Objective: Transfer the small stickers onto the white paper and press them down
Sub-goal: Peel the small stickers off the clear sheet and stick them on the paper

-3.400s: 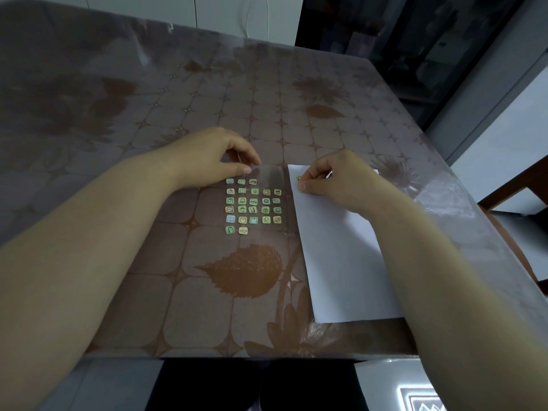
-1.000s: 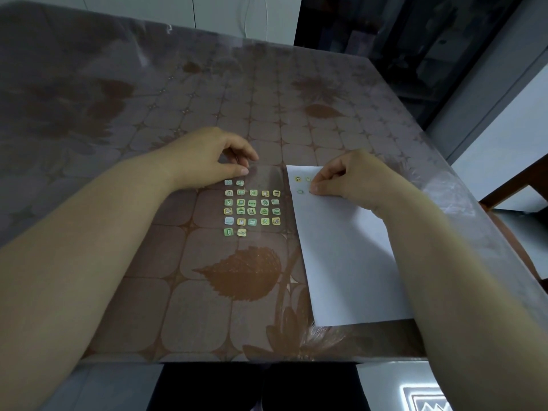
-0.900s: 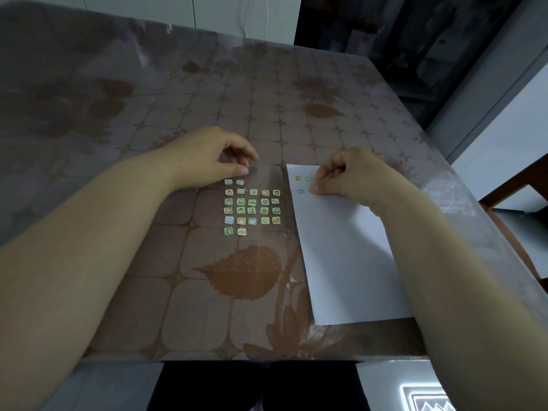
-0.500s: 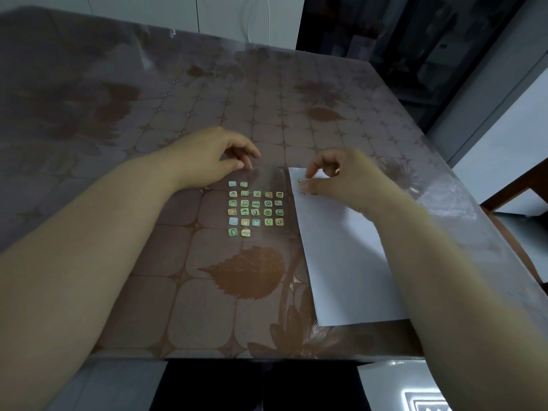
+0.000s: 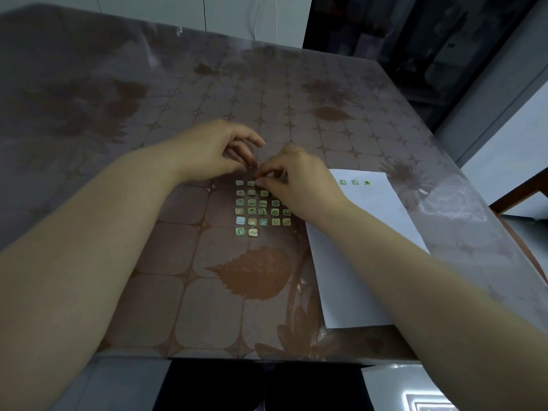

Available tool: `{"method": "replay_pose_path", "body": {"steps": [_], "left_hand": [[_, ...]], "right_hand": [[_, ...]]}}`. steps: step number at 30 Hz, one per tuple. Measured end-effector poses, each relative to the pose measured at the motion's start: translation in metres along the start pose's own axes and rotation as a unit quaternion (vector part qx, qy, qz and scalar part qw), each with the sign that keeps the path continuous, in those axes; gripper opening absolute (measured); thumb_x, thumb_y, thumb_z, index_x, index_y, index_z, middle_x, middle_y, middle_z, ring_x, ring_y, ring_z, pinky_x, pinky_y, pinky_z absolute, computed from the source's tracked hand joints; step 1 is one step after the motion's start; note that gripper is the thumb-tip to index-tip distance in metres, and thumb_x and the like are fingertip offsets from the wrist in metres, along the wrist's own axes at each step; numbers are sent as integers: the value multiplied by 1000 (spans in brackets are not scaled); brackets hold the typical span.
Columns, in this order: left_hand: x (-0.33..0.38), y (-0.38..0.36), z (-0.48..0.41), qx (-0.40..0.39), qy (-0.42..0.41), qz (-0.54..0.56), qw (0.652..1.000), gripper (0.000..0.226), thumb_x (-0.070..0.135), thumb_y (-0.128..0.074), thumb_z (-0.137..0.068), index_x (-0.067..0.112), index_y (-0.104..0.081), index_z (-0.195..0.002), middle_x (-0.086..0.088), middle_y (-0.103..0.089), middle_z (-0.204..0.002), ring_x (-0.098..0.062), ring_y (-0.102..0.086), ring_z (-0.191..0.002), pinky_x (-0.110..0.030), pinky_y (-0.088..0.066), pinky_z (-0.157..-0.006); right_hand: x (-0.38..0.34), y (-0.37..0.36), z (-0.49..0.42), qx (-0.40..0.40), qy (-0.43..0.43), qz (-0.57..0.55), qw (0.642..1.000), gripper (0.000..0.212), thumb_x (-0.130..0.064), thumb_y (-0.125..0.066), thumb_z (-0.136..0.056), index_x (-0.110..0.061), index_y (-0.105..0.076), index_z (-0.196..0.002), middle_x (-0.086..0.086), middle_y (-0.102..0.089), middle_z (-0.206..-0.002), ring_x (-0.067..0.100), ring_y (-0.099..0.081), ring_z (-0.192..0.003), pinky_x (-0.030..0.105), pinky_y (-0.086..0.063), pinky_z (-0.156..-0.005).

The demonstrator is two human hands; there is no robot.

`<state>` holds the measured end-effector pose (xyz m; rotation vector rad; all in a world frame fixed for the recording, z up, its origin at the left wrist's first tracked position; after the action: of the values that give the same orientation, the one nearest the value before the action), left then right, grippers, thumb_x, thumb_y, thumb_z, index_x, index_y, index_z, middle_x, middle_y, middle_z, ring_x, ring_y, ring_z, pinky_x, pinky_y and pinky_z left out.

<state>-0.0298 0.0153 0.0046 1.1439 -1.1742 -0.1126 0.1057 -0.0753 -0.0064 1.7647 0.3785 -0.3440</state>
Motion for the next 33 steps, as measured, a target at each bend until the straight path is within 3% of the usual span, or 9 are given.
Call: {"method": "replay_pose_path", "body": {"steps": [4, 10, 15, 19, 23, 28, 33], "left_hand": [[2, -1, -1, 6, -7, -27, 1000, 46, -10, -57, -75, 13, -56, -115, -2, -65, -90, 17, -57, -67, -4, -43, -72], [3, -2, -1, 9, -20, -49, 999, 43, -9, -59, -74, 11, -59, -113, -1, -64, -92, 22, -53, -68, 0, -40, -70], [5, -1, 0, 8, -24, -66, 997, 42, -7, -58, -75, 12, -60, -112, 0, -64, -93, 10, -55, -78, 0, -39, -70], [5, -1, 0, 5, -26, -72, 997, 42, -5, -60, -75, 13, -60, -112, 0, -65, -93, 3, -57, -80, 0, -39, -70], [5, -2, 1, 4, -24, -73, 997, 41, -3, -62, -74, 13, -61, -112, 1, -65, -93, 5, -56, -81, 2, -37, -69], [6, -1, 1, 5, -21, -76, 997, 38, -1, -63, -75, 13, -61, -110, 5, -64, -92, 10, -54, -80, 6, -35, -67], [6, -1, 1, 2, -20, -75, 997, 39, -2, -62, -75, 13, -61, -111, 3, -65, -93, -2, -60, -82, 2, -37, -69]], "right_hand": [[-3, -1, 0, 3, 2, -1, 1000, 19, -34, -65, -82, -23, -71, -96, -2, -46, -91, 22, -57, -90, 35, -46, -80], [-5, -1, -2, -2, -17, -56, 998, 13, -25, -67, -81, -20, -74, -90, -17, -38, -67, 8, -47, -77, 24, -38, -69], [-5, -4, -2, -22, -24, -64, 997, 14, -23, -61, -85, -16, -70, -94, -12, -42, -75, 11, -47, -80, 22, -33, -67], [-6, -7, -1, -26, -17, -45, 998, 16, -25, -59, -87, -15, -67, -98, -3, -44, -94, 22, -55, -94, 29, -40, -80], [-2, -4, -2, -11, -16, -54, 998, 17, -26, -60, -87, -17, -69, -98, -6, -44, -84, 13, -47, -83, 30, -41, -79], [0, -5, -3, 13, -29, -57, 998, 18, -31, -62, -84, -20, -71, -95, -7, -47, -79, 12, -49, -82, 28, -40, -72], [0, -5, -4, 6, -28, -57, 998, 12, -28, -64, -83, -21, -71, -89, -12, -43, -73, 11, -47, -81, 25, -36, -70]]}}
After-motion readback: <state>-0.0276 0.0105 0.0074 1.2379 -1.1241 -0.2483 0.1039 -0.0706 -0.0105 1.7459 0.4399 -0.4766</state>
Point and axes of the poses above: each hand's wrist, its own z-axis away from the middle knuckle, its own y-axis out of the back of the hand, x = y × z, the point moved 1 cm from there along -z, towards the middle knuckle
